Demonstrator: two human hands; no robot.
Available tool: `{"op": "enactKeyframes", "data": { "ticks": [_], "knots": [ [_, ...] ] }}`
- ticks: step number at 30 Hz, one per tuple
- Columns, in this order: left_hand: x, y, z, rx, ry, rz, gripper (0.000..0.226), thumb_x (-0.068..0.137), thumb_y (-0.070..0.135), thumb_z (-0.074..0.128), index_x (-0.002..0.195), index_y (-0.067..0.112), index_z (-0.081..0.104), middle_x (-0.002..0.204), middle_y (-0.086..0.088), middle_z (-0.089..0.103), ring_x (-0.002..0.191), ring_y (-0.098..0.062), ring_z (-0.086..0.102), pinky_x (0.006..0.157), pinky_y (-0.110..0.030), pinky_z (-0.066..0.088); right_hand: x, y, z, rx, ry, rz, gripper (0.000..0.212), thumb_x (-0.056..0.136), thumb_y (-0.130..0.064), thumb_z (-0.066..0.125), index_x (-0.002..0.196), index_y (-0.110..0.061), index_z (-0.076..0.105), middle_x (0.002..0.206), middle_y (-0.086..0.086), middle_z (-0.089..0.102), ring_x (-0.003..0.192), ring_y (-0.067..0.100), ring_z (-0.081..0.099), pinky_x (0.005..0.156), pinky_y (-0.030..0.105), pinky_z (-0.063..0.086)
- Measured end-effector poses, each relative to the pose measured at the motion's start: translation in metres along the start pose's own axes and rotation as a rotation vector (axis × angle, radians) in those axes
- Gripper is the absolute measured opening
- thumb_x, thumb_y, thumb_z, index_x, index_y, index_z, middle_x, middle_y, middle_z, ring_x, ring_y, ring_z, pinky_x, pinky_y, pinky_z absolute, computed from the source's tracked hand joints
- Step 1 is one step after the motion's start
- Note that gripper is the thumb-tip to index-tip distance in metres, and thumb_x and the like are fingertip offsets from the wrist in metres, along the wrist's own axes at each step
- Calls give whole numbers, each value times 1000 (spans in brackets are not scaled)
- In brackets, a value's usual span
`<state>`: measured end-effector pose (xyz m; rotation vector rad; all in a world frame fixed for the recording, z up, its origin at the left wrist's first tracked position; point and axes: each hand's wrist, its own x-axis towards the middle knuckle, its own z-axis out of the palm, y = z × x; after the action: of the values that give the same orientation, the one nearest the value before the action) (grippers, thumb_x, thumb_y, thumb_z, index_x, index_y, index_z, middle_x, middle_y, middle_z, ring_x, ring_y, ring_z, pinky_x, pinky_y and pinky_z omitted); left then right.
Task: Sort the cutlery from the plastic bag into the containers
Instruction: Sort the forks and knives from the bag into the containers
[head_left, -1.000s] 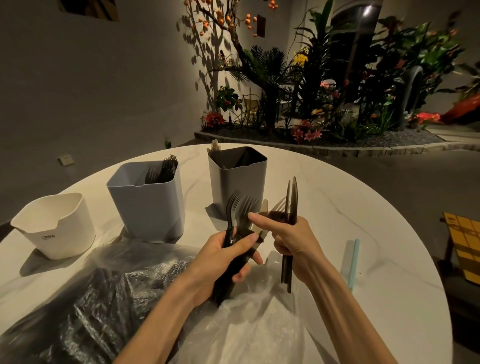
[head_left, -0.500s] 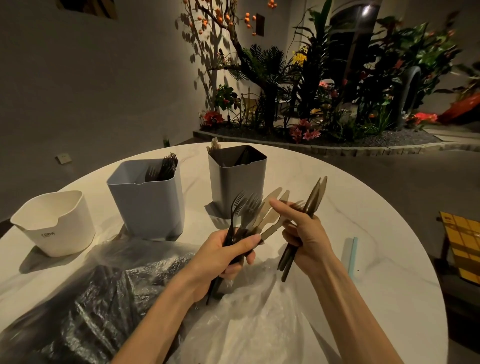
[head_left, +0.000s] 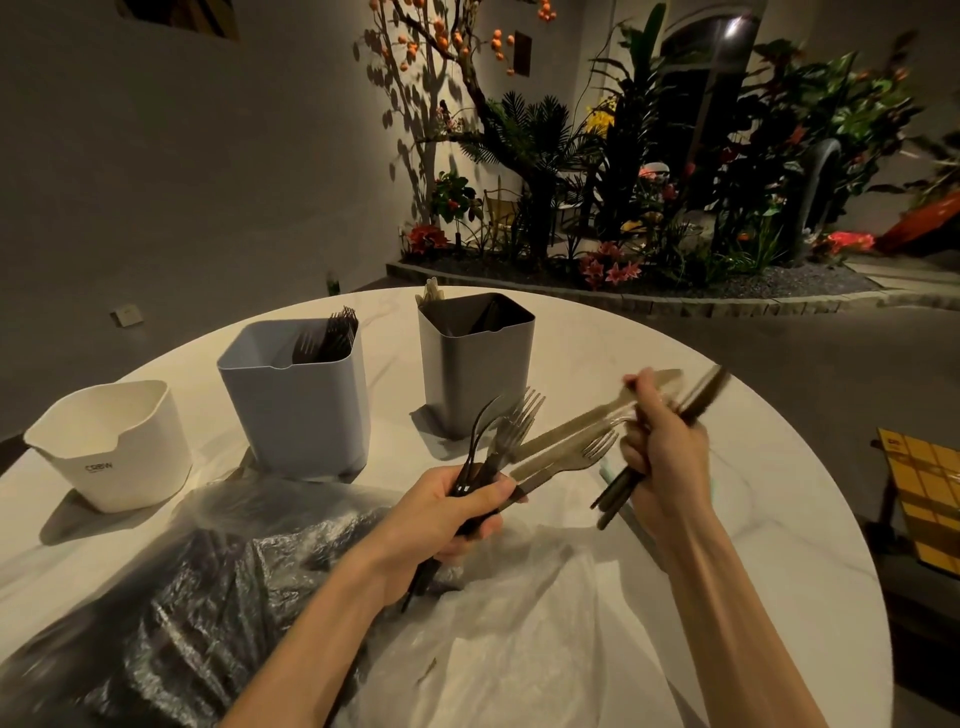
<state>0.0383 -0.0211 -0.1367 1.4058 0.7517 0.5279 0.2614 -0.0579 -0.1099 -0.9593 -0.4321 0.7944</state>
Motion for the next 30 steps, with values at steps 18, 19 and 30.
{"op": "enactKeyframes", "data": {
  "ticks": [18,19,30],
  "knots": [
    [2,7,1,-305,193,100,41,93,32,67,64,21,41,60,2,20,45,-11,18,40,-23,19,-30,13,29,-232,-402,173,42,107,-29,43,74,-10,60,73,11,70,81,27,74,87,37,58],
    [2,7,1,-285,216,115,43,90,28,70,61,22,39,58,2,21,45,-12,18,40,-23,19,-33,13,31,-200,-423,193,40,107,-31,43,79,-8,58,68,10,66,69,25,72,78,37,60],
    [-7,10,11,-184,180,279,26,99,34,57,121,29,69,83,-17,73,51,-17,57,52,-27,50,-47,17,39,-248,-380,111,52,85,-50,68,51,-18,43,49,-1,34,42,11,29,44,22,27]
  ]
}}
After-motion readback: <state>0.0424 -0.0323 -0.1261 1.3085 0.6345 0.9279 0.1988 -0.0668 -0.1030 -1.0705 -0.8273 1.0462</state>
